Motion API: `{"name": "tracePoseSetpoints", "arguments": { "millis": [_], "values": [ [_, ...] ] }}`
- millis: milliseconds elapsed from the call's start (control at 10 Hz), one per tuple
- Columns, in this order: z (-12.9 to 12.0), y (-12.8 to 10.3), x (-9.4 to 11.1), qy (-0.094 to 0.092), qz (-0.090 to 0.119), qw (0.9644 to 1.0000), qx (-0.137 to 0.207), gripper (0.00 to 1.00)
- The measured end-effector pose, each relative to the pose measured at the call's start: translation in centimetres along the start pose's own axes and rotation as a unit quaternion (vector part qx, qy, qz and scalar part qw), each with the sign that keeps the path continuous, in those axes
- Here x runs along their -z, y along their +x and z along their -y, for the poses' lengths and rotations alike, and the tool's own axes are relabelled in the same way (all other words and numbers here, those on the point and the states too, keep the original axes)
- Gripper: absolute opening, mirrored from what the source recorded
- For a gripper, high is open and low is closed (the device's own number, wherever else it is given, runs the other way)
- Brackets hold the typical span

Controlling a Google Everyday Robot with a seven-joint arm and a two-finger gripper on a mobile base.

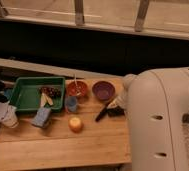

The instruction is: Wipe purple bowl with eraser

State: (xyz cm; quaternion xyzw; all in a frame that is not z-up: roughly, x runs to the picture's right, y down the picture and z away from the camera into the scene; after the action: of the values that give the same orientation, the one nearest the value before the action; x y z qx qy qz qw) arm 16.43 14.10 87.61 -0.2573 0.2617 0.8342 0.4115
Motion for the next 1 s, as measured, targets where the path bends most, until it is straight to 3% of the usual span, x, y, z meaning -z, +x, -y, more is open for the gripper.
{"name": "tracePoseSetpoints", "arguments": {
  "millis": [500,700,1000],
  "values": [
    [0.5,-0.2,-1.4,0.033,0.001,0.9995,0.0,0.8],
    [1.0,-0.4,-0.9,0.037,0.008,0.9993,-0.004,0.8],
    [1.6,-0.5,2.1,0.03,0.036,0.9988,-0.012,0.8]
  ]
}}
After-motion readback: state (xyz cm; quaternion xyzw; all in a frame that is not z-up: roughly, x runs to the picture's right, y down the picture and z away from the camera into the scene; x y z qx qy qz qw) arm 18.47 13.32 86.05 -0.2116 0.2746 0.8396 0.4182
